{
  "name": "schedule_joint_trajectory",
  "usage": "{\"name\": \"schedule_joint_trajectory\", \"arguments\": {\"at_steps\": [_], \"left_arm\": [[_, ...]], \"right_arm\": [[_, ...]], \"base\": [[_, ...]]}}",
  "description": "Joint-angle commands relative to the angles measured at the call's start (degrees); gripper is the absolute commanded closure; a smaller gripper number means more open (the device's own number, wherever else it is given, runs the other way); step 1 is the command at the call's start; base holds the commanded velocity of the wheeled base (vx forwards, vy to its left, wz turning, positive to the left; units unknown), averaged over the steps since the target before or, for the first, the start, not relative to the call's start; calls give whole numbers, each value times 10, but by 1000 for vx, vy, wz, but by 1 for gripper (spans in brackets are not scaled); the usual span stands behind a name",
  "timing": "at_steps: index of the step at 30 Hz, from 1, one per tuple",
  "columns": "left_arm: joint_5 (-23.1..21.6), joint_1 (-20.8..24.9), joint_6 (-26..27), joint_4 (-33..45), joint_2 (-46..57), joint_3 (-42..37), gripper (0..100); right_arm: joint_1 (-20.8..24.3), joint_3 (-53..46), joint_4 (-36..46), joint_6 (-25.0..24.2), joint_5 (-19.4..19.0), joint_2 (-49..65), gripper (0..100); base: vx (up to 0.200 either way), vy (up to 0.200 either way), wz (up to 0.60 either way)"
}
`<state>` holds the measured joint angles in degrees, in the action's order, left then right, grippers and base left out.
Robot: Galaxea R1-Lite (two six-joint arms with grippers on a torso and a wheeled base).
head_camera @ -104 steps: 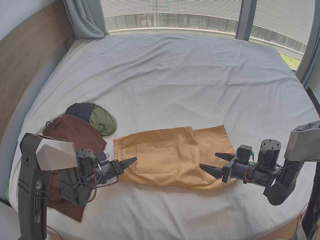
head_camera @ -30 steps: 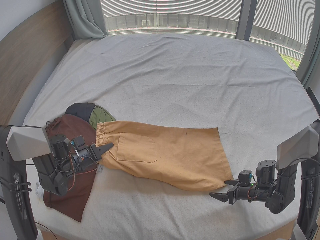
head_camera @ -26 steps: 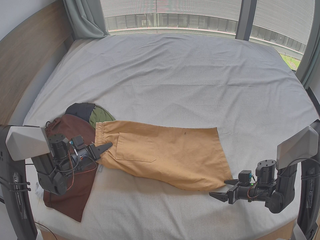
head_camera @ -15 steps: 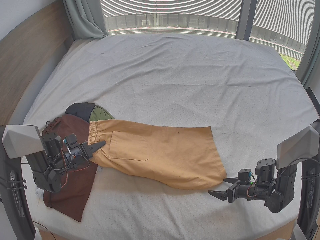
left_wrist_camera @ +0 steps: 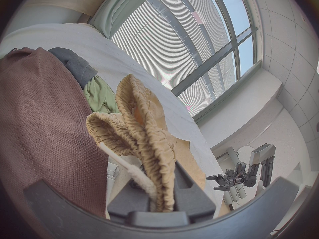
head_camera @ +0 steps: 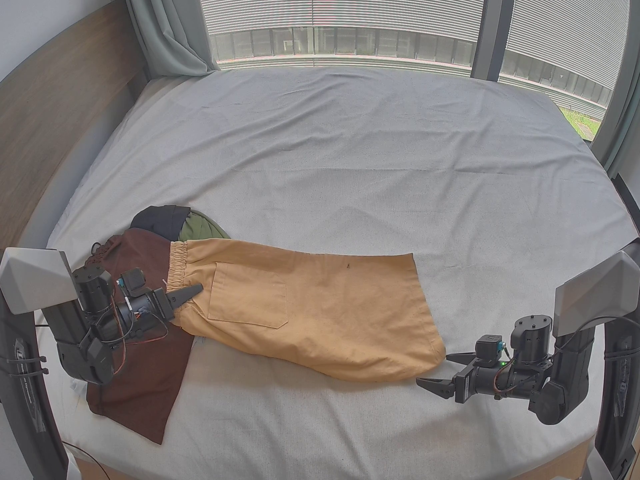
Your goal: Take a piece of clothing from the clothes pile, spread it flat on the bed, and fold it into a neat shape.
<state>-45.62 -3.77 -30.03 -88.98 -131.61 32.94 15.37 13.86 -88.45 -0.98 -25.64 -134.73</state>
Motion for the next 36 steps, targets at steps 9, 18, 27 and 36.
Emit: {"name": "schedule_joint_trajectory", "arguments": {"at_steps": [9, 18, 27, 36], "left_arm": [[8, 32, -1, -1, 28, -15, 100], [52, 77, 1, -1, 37, -11, 100], [65, 104, -1, -1, 40, -4, 100], [83, 126, -5, 0, 44, 13, 100]], "right_arm": [[12, 20, -1, -6, 0, 19, 0], [18, 24, -1, -6, 0, 31, 0], [18, 25, -1, -7, 0, 39, 0], [18, 28, 0, -8, 1, 49, 0]], "base": [[0, 0, 0], [0, 0, 0], [0, 0, 0], [0, 0, 0]]}}
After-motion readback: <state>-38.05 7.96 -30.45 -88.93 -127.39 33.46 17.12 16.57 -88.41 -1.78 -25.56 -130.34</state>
